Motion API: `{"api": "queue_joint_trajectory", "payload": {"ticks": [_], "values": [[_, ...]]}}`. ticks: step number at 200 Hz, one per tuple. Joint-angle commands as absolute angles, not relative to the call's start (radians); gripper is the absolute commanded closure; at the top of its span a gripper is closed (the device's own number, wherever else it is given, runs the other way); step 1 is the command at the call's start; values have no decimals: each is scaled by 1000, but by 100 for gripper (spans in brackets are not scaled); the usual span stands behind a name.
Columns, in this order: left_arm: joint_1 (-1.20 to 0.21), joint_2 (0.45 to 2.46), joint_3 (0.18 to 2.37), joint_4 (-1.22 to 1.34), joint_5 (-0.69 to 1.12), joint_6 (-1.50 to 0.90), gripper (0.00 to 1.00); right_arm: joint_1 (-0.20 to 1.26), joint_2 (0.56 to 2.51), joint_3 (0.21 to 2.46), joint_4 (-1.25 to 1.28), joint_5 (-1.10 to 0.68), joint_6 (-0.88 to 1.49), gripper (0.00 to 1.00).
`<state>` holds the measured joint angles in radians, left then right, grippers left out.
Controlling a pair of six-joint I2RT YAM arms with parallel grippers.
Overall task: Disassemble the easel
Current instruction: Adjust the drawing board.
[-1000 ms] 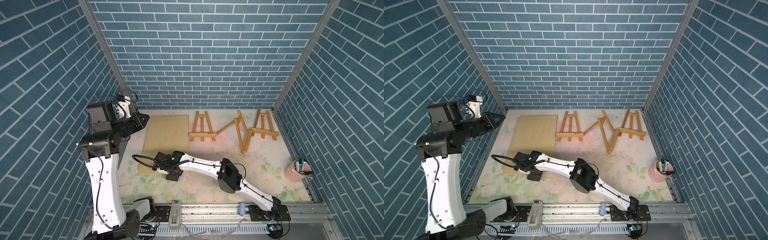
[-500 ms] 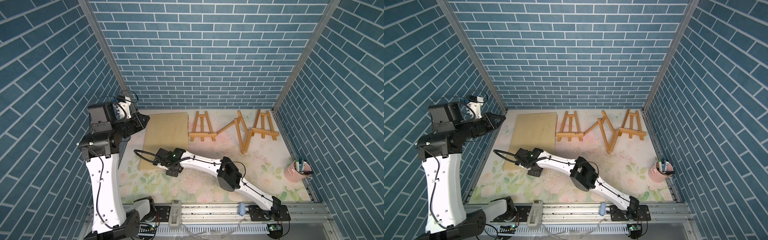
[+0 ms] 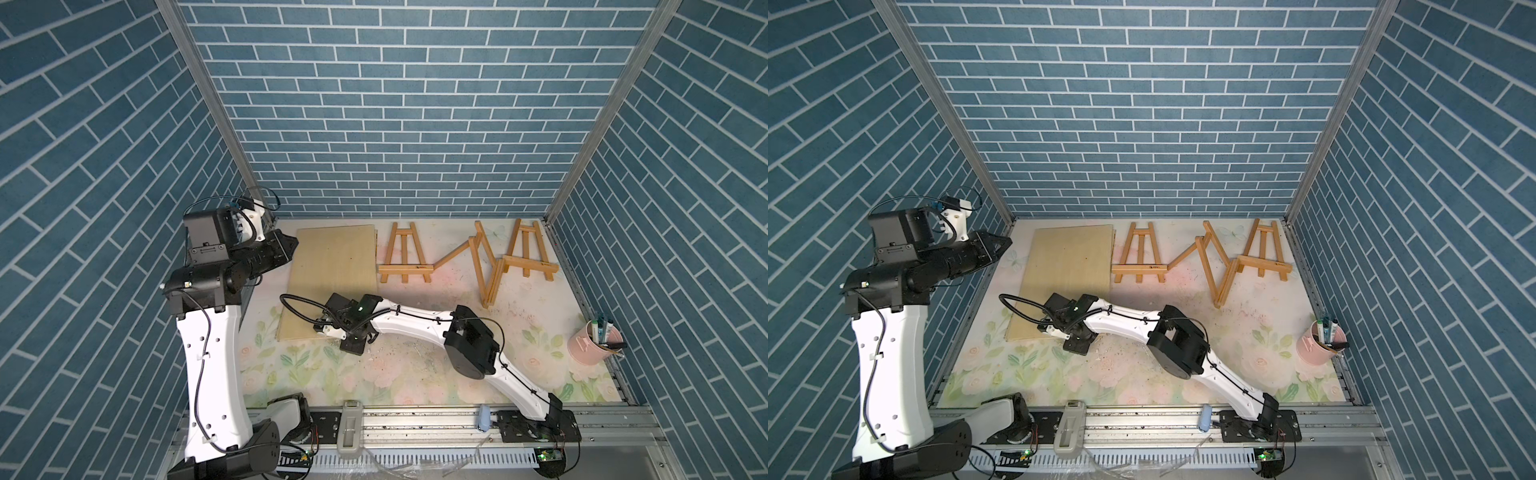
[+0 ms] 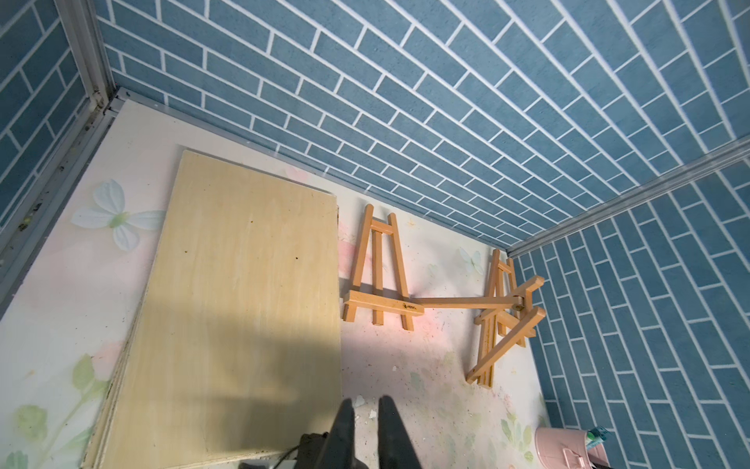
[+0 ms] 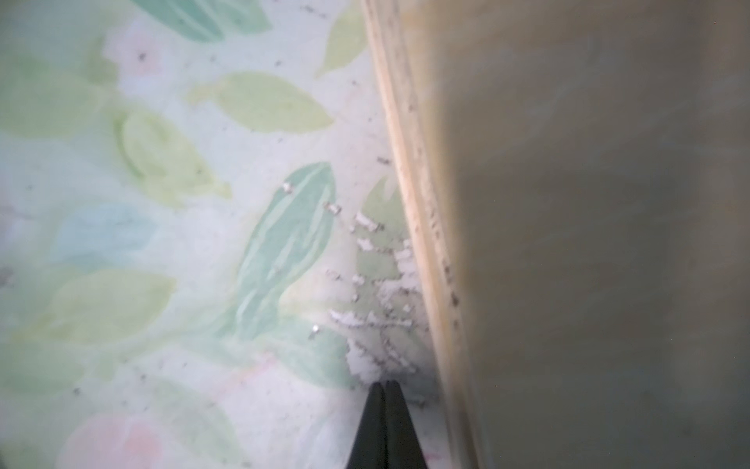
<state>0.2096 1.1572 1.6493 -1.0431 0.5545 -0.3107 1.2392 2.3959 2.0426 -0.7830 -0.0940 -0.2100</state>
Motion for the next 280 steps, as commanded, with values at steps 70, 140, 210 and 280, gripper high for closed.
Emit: {"api": "queue_joint_trajectory", "payload": {"ticks": [70,140,210,280], "values": [[310,1212,1404,-1054,396,-205,88,1169,1988,1772,-706,150,-72,98],[525,1345,1218,-1011,282,-104,89,1098,2103,1746,-870,253,35,99],[584,1486,1106,-875,350,-134,90,1080,2219,1814,-864,149,38,99],[585,1571,1059,-810,341,-129,90,1072,2242,1808,-863,112,55,99]]}}
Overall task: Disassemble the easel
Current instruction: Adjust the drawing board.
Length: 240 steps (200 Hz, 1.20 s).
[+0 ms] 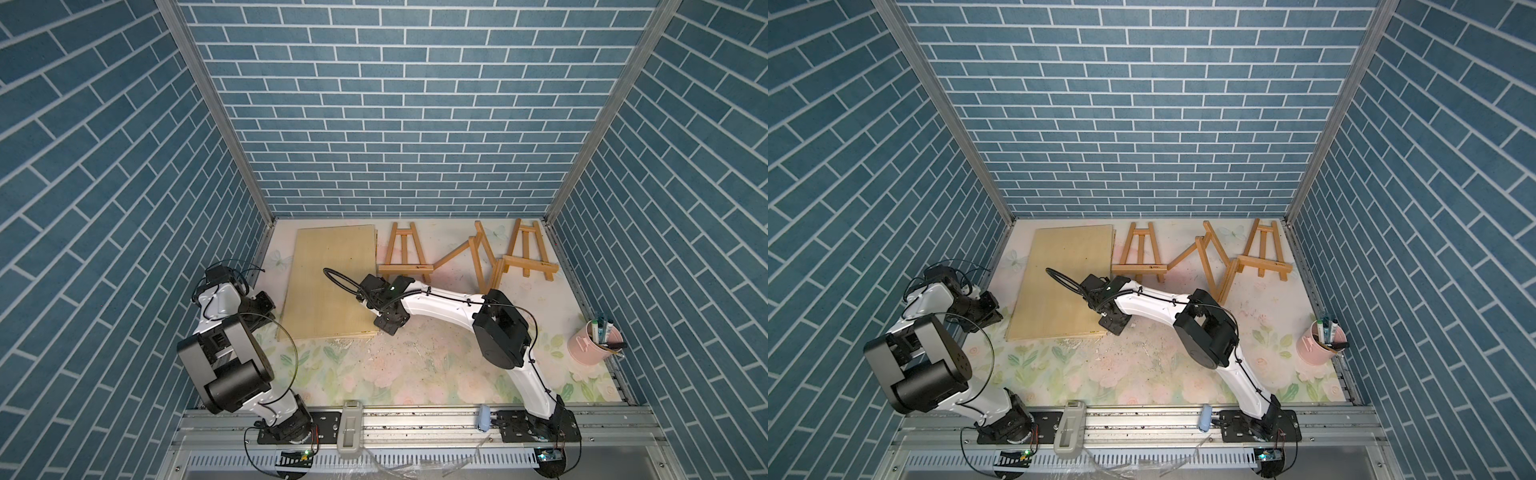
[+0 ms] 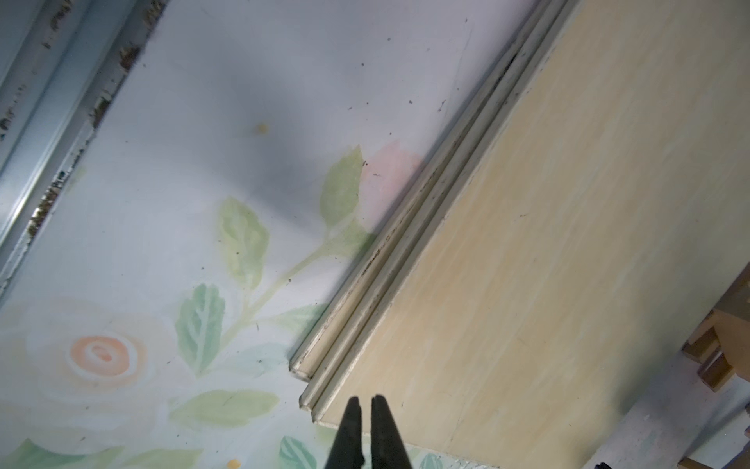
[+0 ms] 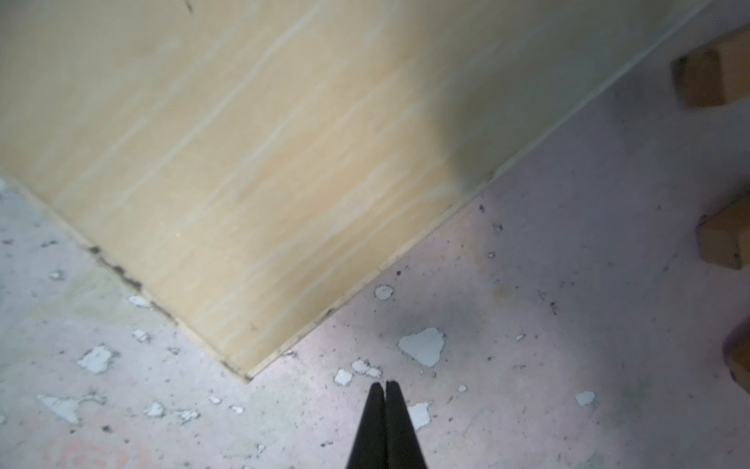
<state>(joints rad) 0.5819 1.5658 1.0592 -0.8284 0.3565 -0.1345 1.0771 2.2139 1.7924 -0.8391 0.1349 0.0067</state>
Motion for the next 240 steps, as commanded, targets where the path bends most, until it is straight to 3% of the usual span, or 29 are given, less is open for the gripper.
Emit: {"api": "queue_joint_trajectory", "payload": {"ticks": [1,102,240], "values": [[585,1571,1060,-811,339,-129,90,1072,2242,1808,-864,110,55,99],[586,1738,1117,-820,211,-116,90,1072,2274,1837,-849,54,91,99],[583,1857,1124,-792,239,-107,91,1086,2317,1905,-882,-32,91,99]]}}
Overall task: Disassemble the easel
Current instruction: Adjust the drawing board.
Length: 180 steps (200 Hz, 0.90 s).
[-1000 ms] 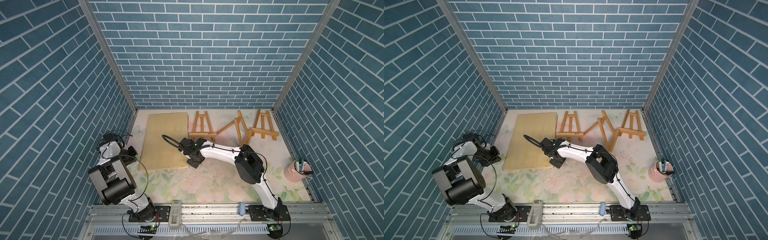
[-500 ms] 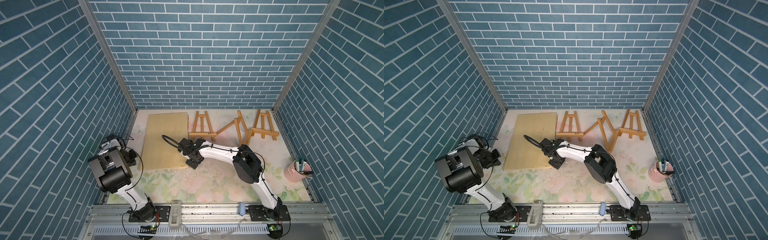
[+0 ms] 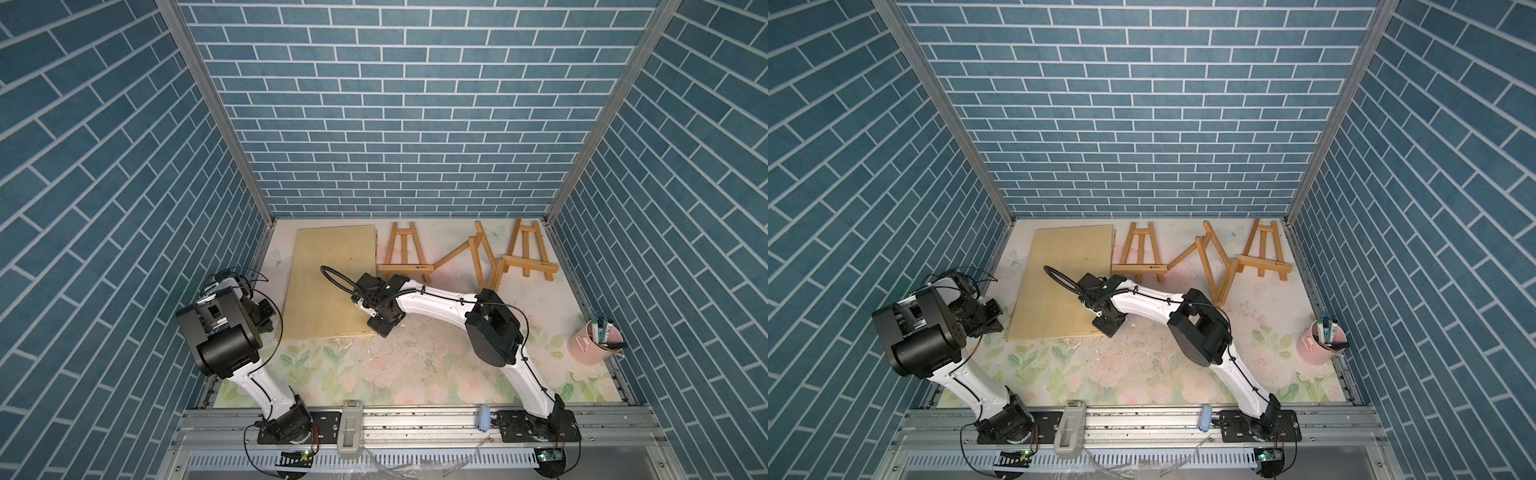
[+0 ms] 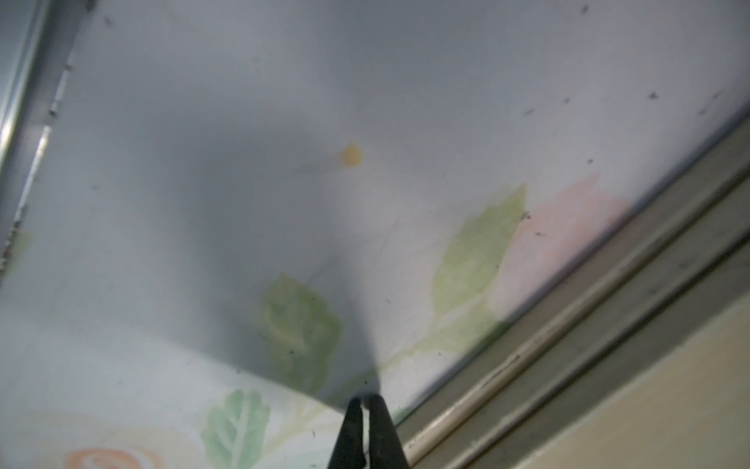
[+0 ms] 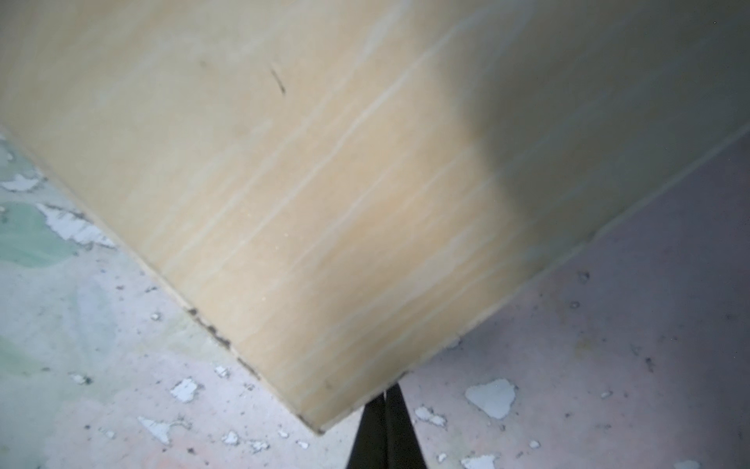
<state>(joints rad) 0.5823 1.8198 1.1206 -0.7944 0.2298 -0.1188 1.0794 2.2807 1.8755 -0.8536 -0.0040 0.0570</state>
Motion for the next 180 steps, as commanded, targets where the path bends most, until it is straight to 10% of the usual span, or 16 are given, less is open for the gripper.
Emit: {"api": "queue_joint_trajectory", "payload": {"ticks": [1,180], "values": [[583,1858,1125,-793,239,-107,91,1087,2318,1906,-883,-32,91,99],[524,1865,1120,-798,255,-104,91,1119,2377,1999,-904,-81,83,99]]}}
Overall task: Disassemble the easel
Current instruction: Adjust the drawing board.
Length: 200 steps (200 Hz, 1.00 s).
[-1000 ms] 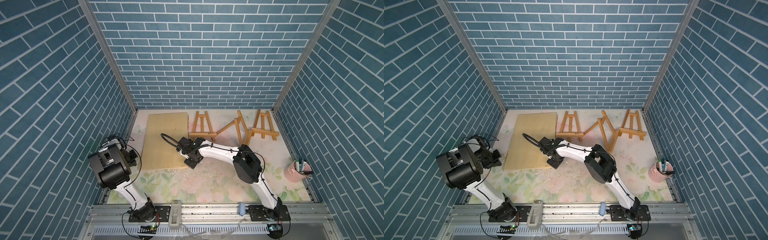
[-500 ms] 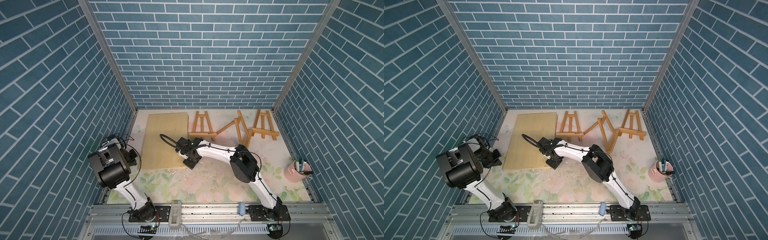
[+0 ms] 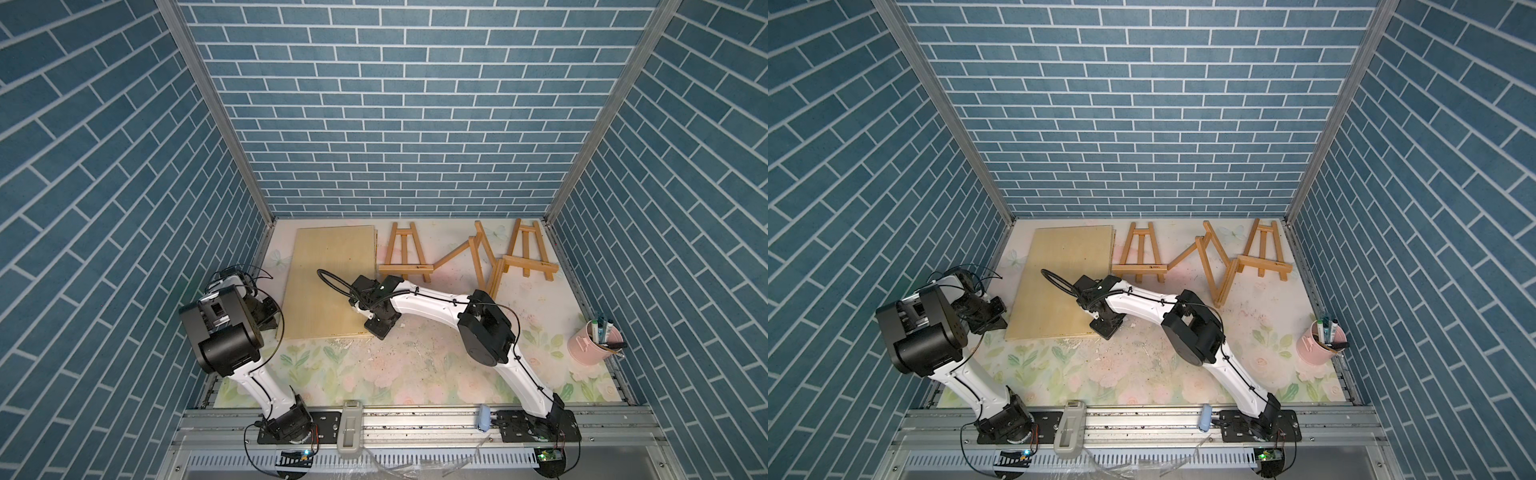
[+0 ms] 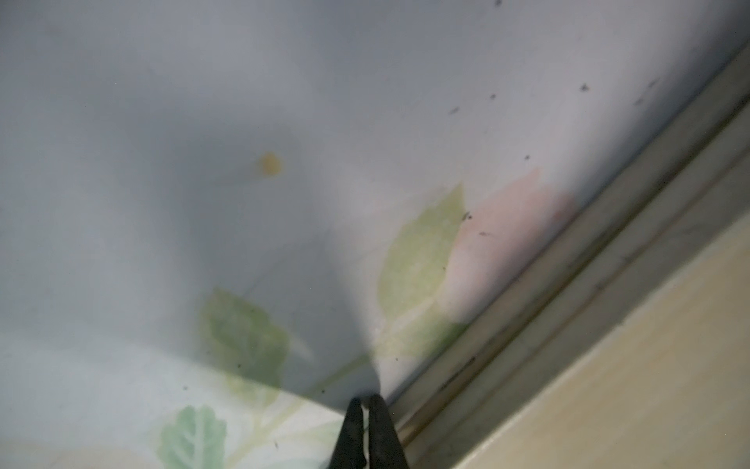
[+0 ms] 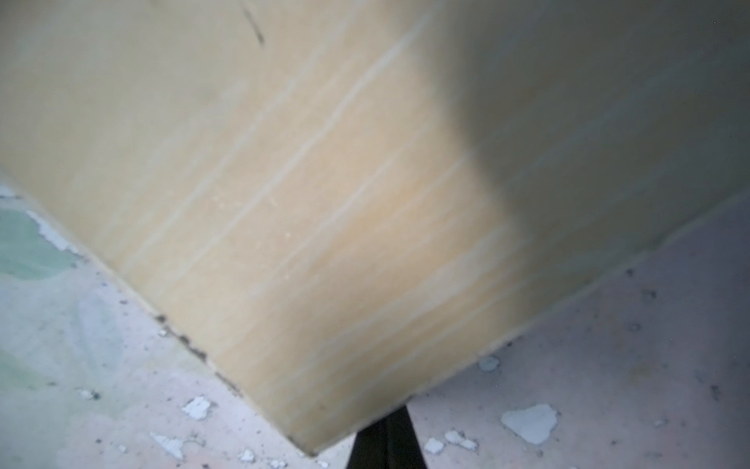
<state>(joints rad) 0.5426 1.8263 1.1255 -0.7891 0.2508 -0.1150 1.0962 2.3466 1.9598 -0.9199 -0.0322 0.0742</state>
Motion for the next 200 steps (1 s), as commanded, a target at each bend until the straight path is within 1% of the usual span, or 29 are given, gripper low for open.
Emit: {"api": "queue_joint_trajectory", "payload": {"ticks": [1,101,200], "values": [[523,1865,1120,-798,255,-103,91,1119,2377,1999,-904,-82,82,99],[487,1866,1122,-795,256,-106,91,1128,2381,2009,-901,-148,64,99],[463,1859,1123,-788,267,-106,91,1141,2397,2045,-911,-170,49,99]]}}
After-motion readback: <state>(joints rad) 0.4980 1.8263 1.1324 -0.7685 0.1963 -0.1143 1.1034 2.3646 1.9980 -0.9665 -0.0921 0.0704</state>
